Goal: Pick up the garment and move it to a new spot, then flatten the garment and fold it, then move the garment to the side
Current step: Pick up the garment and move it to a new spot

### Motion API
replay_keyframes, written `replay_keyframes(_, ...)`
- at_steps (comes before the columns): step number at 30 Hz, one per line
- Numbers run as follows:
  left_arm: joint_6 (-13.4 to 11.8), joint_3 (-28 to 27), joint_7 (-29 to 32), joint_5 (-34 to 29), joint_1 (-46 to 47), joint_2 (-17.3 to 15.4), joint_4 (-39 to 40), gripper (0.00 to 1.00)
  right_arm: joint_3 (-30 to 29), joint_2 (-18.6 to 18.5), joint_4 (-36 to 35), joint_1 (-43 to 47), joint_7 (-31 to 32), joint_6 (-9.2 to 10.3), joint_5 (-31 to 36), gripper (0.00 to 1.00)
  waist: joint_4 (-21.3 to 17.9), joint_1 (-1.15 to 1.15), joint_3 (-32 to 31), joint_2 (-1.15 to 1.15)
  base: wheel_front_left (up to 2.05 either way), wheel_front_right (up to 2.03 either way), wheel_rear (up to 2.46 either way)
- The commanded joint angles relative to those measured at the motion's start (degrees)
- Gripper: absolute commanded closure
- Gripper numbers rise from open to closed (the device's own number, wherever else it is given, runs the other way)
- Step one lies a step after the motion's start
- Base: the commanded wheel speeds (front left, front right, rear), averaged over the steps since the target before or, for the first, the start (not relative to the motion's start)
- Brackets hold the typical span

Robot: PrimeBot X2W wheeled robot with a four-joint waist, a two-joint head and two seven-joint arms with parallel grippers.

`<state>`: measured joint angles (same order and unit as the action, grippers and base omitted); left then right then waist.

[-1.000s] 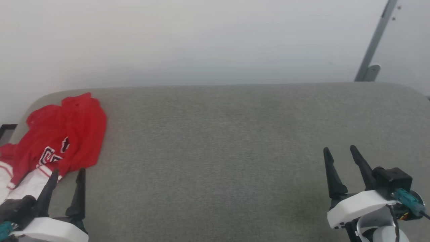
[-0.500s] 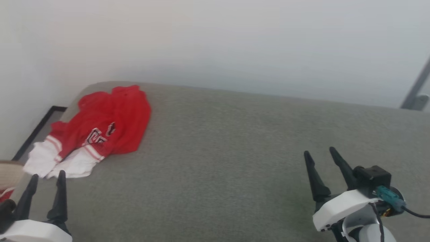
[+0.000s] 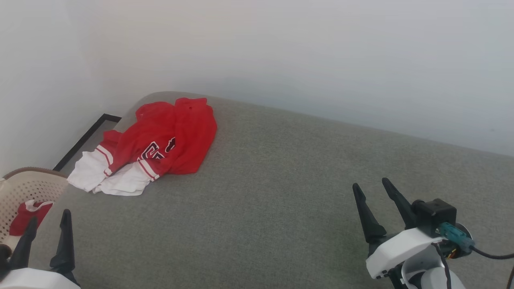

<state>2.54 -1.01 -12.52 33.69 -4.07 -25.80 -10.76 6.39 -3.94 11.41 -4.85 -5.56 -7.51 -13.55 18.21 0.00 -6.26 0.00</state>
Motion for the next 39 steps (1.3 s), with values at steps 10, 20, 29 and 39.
replay_keyframes(10, -0.67, -1.02, 0.73, 1.72, 0.07, -0.39, 0.30, 0.00, -0.43, -0.18, 0.04, -0.40, -0.49, 0.03, -0.02, 0.00, 0.16, 0.00, 0.70, 0.00, 0.00, 0.00, 0.00)
replay_keyframes(20, -0.03, -0.92, 2.24, 3.20, 6.03, -1.42, -2.49, 0.00, -1.55, 0.09, -1.30, -1.44, 0.45, 0.03, 1.41, 0.00, -2.00, 0.00, 3.79, 0.00, 0.00, 0.00, 0.00)
replay_keyframes(29, 2.74, 0.07, 2.49, 4.09, 17.02, -3.92, -9.27, 0.00, -1.95, 0.48, -4.22, -4.22, 2.04, 0.03, 4.53, 0.00, -6.05, 0.00, 11.46, 0.00, 0.00, 0.00, 0.00)
replay_keyframes(39, 4.75, 3.48, 2.18, 6.07, 31.04, -7.31, -21.17, 0.00, -2.34, 0.92, -7.95, -7.92, 3.64, 0.03, 8.52, 0.00, -9.64, 0.00, 21.16, 0.00, 0.00, 0.00, 0.00)
